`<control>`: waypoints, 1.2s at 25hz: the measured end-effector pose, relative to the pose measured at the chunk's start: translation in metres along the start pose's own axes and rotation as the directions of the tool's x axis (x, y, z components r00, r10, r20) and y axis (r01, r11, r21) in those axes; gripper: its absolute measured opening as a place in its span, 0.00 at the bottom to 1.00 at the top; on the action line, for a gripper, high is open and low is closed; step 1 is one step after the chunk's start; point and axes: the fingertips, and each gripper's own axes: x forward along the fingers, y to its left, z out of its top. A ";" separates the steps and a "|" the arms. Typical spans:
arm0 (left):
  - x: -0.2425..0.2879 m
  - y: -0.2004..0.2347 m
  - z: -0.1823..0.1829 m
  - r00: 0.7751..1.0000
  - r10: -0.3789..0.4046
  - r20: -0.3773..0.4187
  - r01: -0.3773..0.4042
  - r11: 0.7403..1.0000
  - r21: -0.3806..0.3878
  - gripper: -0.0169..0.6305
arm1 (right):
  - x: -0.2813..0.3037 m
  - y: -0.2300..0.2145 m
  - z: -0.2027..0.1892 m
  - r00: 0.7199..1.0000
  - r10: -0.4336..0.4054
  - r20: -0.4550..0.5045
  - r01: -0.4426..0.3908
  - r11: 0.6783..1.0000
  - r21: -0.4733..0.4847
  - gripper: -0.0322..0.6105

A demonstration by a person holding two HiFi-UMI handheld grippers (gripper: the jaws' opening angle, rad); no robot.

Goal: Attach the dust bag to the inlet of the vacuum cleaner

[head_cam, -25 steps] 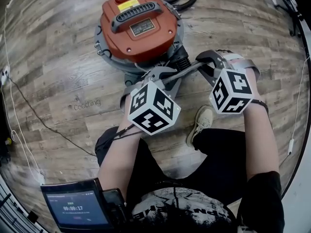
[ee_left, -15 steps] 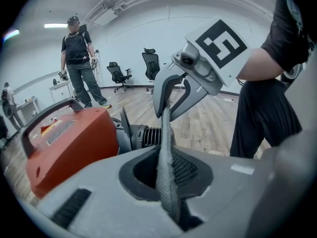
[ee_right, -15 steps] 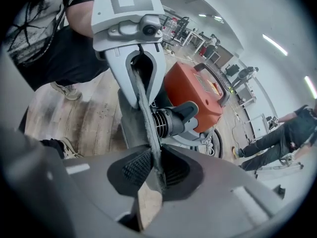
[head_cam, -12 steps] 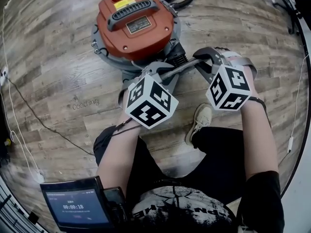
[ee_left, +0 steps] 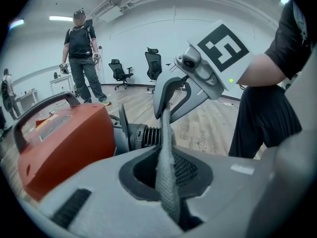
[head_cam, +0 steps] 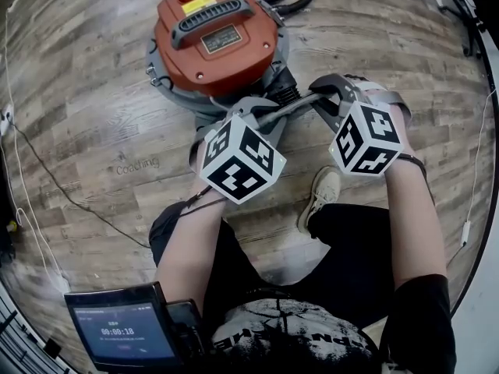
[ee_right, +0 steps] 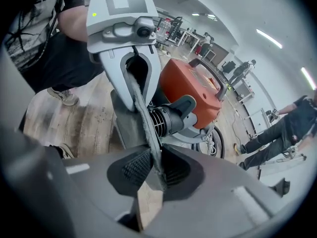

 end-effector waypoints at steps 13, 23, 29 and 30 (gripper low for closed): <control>0.000 0.000 -0.003 1.000 0.012 0.027 -0.012 1.000 0.013 0.35 | -0.002 0.004 0.001 0.999 0.010 0.042 -0.013 0.998 0.069 0.42; -0.009 -0.009 0.007 0.994 -0.021 0.111 0.022 1.000 -0.011 0.49 | -0.012 0.011 0.014 0.992 0.042 0.116 -0.056 0.992 0.115 0.54; -0.031 -0.005 0.009 0.984 -0.001 0.177 0.008 0.999 -0.035 0.37 | -0.032 0.014 0.027 0.979 0.048 0.197 -0.077 0.987 0.141 0.43; -0.036 -0.002 0.010 0.980 0.011 0.201 -0.003 0.999 -0.039 0.30 | -0.038 0.011 0.031 0.973 0.032 0.227 -0.065 0.988 0.141 0.39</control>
